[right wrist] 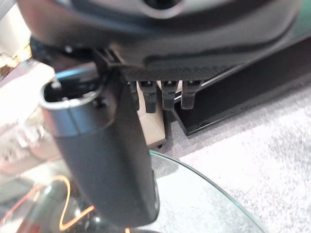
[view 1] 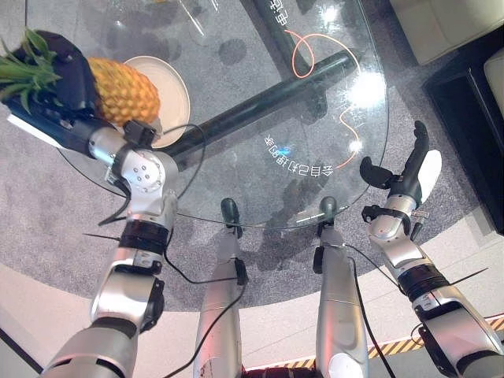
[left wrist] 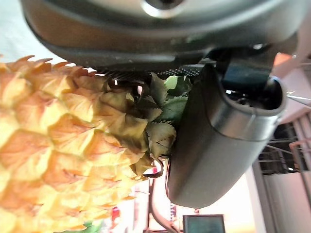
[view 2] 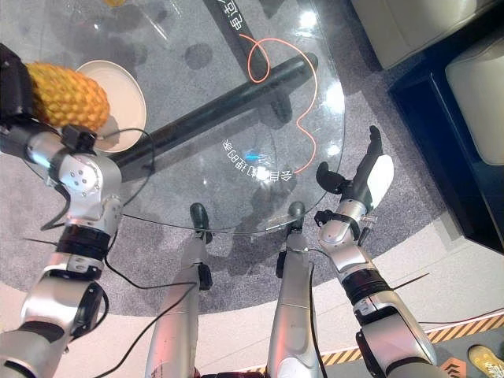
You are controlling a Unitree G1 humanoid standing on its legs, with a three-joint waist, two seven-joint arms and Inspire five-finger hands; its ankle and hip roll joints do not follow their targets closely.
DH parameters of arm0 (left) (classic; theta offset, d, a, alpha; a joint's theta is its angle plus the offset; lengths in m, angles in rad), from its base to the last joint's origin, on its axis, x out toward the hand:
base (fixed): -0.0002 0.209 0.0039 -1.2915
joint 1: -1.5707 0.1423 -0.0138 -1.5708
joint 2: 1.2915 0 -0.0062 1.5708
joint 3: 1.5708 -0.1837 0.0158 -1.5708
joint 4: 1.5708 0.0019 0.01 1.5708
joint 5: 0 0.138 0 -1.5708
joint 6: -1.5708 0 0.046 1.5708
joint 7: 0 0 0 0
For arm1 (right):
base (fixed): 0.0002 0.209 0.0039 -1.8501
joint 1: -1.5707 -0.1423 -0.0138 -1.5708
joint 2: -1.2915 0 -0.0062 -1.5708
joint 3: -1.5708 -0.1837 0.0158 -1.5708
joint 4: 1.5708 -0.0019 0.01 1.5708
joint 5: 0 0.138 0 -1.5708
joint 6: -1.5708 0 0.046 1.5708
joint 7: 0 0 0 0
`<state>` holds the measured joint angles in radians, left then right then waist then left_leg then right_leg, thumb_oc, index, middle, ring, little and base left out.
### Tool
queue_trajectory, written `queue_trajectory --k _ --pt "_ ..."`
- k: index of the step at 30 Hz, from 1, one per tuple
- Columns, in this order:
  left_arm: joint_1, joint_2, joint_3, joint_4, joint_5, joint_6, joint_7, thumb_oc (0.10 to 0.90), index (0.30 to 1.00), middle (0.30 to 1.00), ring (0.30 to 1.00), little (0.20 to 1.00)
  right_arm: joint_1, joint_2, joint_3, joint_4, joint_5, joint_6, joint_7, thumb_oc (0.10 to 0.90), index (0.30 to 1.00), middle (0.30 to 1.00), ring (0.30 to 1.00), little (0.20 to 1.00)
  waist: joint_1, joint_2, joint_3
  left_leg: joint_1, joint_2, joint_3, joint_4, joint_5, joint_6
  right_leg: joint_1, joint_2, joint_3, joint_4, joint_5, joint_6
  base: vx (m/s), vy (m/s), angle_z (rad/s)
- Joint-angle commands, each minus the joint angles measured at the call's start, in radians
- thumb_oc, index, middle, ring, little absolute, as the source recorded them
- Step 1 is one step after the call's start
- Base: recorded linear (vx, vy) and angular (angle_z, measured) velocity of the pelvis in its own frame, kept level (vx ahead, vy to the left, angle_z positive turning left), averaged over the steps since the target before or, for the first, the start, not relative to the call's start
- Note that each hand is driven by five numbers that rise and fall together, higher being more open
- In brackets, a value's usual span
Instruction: Pick up the fruit to the plate
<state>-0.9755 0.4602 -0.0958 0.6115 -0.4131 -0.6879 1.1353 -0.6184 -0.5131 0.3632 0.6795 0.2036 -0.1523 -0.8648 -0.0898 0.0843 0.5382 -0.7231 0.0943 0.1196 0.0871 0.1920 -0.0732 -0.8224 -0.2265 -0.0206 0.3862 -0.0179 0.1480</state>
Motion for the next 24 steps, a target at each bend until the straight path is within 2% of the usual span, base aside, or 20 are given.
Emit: queue_trajectory --k 1,5,7,12,17,24 --pt "-0.175 0.147 -0.021 0.046 0.085 -0.044 0.036 0.1 0.3 0.3 0.3 0.2 -0.002 -0.058 -0.05 0.157 0.067 -0.04 -0.009 0.8 0.9 0.9 0.9 0.9 -0.002 -0.033 -0.018 0.01 -0.022 -0.007 0.077 -0.119 -0.026 0.044 0.06 -0.066 -0.103 0.028 -0.039 0.0 0.0 0.0" --pt "-0.23 0.175 -0.056 0.126 0.088 -0.018 0.05 0.1 0.3 0.3 0.3 0.2 -0.014 -0.051 -0.055 0.269 0.089 -0.061 0.04 0.8 0.9 0.9 0.9 0.9 -0.004 -0.037 -0.018 0.005 -0.018 -0.007 0.086 -0.12 -0.027 0.043 0.063 -0.066 -0.102 0.029 -0.042 0.0 0.0 0.0" --pt "-0.249 0.184 -0.065 0.177 0.081 -0.026 0.056 0.1 0.3 0.3 0.3 0.2 -0.029 -0.045 -0.053 0.314 0.088 -0.052 0.064 0.8 0.9 0.9 0.9 0.9 -0.006 -0.039 -0.018 -0.007 -0.016 -0.006 0.091 -0.113 -0.027 0.033 0.064 -0.066 -0.103 0.037 -0.045 0.0 0.0 0.0" --pt "-0.289 0.2 -0.097 0.265 0.114 0.022 0.075 0.1 0.3 0.3 0.3 0.2 -0.047 -0.039 -0.042 0.402 0.094 -0.027 0.129 0.8 0.9 0.9 0.9 0.9 -0.011 -0.042 -0.018 -0.014 -0.01 -0.005 0.097 -0.111 -0.028 0.028 0.069 -0.06 -0.1 0.037 -0.048 0.0 0.0 0.0" --pt "-0.298 0.215 -0.101 0.337 0.101 0.037 0.045 0.1 0.3 0.3 0.3 0.2 -0.051 -0.035 -0.035 0.462 0.082 -0.019 0.165 0.8 0.9 0.9 0.9 0.9 -0.014 -0.047 -0.018 -0.026 -0.008 -0.009 0.109 -0.113 -0.027 0.016 0.075 -0.054 -0.091 0.035 -0.05 0.0 0.0 0.0" --pt "-0.311 0.227 -0.107 0.401 0.112 0.055 0.04 0.1 0.3 0.3 0.3 0.2 -0.048 -0.027 -0.026 0.489 0.081 -0.005 0.182 0.8 0.9 0.9 0.9 0.9 -0.018 -0.066 -0.018 -0.041 -0.004 -0.018 0.122 -0.119 -0.028 0.01 0.083 -0.049 -0.093 0.035 -0.051 0.0 0.0 0.0"
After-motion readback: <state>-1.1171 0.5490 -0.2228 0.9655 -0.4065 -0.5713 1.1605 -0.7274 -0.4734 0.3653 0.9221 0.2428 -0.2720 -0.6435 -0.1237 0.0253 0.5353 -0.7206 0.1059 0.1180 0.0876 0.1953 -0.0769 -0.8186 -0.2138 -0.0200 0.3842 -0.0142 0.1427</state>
